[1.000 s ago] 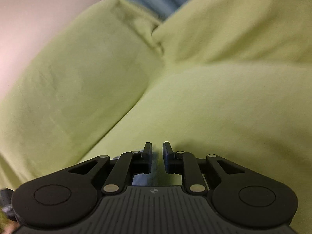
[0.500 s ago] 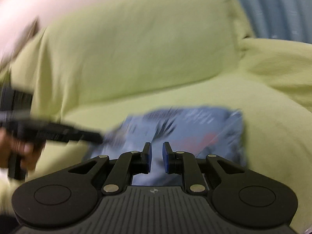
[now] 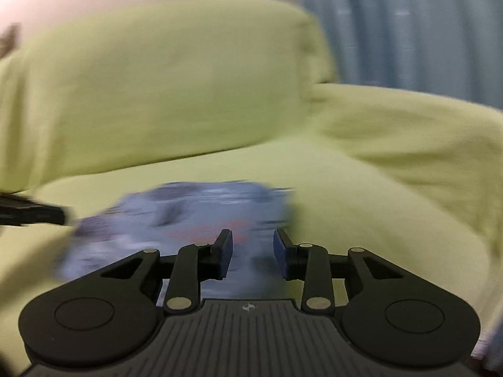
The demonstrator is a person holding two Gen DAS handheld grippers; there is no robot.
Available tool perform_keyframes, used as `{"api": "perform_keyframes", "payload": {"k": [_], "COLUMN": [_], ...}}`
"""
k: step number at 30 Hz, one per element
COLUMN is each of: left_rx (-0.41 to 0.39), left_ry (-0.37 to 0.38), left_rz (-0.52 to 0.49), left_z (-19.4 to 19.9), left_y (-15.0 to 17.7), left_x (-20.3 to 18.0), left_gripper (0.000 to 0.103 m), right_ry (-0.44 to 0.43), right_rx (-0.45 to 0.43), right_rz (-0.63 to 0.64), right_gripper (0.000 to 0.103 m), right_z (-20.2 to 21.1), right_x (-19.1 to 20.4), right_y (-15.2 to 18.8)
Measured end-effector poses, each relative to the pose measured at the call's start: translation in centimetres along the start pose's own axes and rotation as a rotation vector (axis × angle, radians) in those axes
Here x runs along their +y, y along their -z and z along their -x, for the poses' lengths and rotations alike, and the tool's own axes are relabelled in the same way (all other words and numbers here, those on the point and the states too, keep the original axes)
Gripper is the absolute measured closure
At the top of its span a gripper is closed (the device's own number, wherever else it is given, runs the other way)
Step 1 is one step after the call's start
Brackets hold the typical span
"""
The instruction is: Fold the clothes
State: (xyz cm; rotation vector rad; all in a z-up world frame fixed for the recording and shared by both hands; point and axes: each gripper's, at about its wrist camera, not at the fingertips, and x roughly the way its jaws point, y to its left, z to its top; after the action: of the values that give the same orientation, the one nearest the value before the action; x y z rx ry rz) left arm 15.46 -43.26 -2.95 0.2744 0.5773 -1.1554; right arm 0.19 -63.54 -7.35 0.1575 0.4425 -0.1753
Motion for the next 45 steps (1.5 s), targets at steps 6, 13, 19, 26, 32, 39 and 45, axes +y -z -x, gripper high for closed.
{"api": "perform_keyframes", "payload": {"k": [6, 13, 19, 26, 32, 39, 45], "left_rx": [0.045, 0.049, 0.077, 0.084, 0.079, 0.033, 0.056], "left_ry": [-0.079, -0.068, -0.013, -0.021, -0.047, -0.075, -0.117], "left_rz": [-0.008, -0.035, -0.128, -0.074, -0.03, 0.022, 0.052], "left_z": [-0.5, 0.8, -1.4, -0.4, 0.1, -0.8, -1.9], "left_y": [2.0, 1.1, 1.5, 2.8, 2.4, 0.9, 1.6], "left_x": [0.8, -0.5, -3.6, -1.3, -1.1, -0.9, 1.1], "left_gripper": [0.089, 0.091, 0.087, 0.084, 0.084, 0.085, 0.085], "right_ry": [-0.091, 0.086, -0.177, -0.053, 0.076, -0.037, 0.014], "right_rx": [0.142, 0.052, 0.076, 0.129, 0.08, 0.064, 0.112], "right_rz": [0.143, 0.027, 0.213, 0.195, -0.054, 0.015, 0.028], "right_gripper": [0.075, 0.075, 0.076, 0.079, 0.096, 0.089, 0.103], "right_z": [-1.9, -0.7, -2.1, -2.1, -1.3, -3.3, -6.1], "right_x": [2.7, -0.3, 5.9, 3.2, -2.1, -0.5, -3.8], "right_y": [1.3, 1.0, 1.7, 2.2, 1.2, 0.1, -0.4]}}
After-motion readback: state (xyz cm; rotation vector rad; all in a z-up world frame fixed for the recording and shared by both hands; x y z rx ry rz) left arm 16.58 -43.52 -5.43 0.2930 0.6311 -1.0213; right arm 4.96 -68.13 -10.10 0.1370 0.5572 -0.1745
